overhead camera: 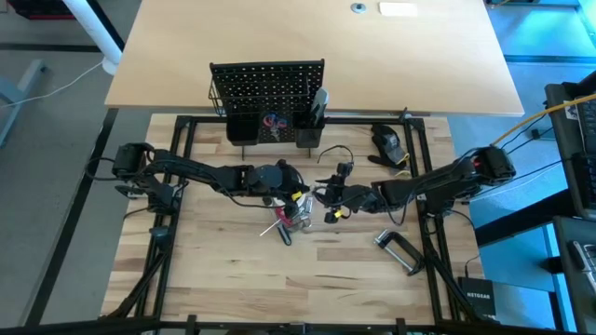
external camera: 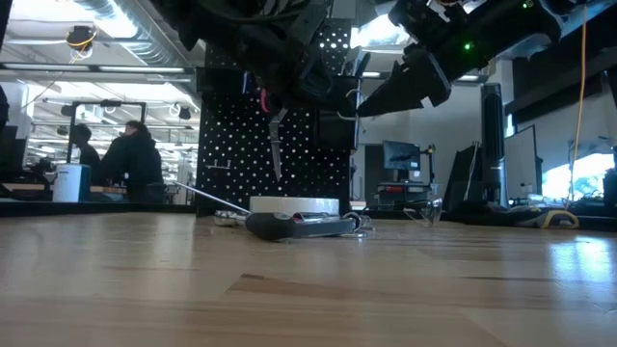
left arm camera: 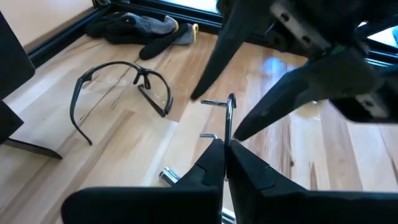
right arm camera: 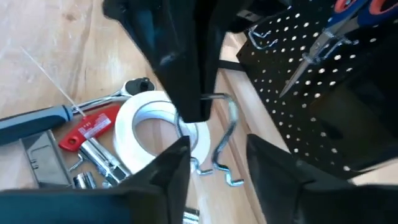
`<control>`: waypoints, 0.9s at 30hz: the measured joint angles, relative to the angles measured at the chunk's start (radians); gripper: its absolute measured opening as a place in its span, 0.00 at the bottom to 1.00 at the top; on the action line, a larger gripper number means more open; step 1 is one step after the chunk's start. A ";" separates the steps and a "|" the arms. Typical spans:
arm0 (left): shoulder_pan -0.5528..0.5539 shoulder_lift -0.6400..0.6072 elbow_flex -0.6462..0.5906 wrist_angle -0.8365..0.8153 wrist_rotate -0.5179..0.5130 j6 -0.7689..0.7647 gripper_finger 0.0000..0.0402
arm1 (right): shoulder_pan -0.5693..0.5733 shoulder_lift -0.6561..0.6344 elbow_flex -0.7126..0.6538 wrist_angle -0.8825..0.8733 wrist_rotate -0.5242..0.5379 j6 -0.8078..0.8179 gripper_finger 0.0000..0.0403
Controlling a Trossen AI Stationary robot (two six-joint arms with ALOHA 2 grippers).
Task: Hang tools onto peg board
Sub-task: Put the silver binder clip into the left black bin on the peg board
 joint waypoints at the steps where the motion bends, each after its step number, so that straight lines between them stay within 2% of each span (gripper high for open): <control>1: 0.000 -0.001 0.000 0.000 -0.001 0.000 0.00 | 0.005 -0.016 0.008 -0.035 0.000 0.000 0.43; 9: -0.001 -0.011 0.000 -0.010 -0.001 0.026 0.00 | 0.094 -0.182 0.123 -0.427 -0.002 0.054 0.49; 17: -0.040 -0.040 0.000 -0.021 -0.021 0.071 0.00 | 0.164 -0.281 0.073 -0.651 -0.003 0.256 0.49; 21: -0.076 -0.108 0.000 -0.032 -0.076 0.109 0.00 | 0.163 -0.287 -0.015 -0.607 -0.021 0.332 0.49; 27: -0.128 -0.253 0.001 -0.137 -0.219 0.148 0.00 | 0.161 -0.287 -0.186 -0.285 -0.022 0.311 0.49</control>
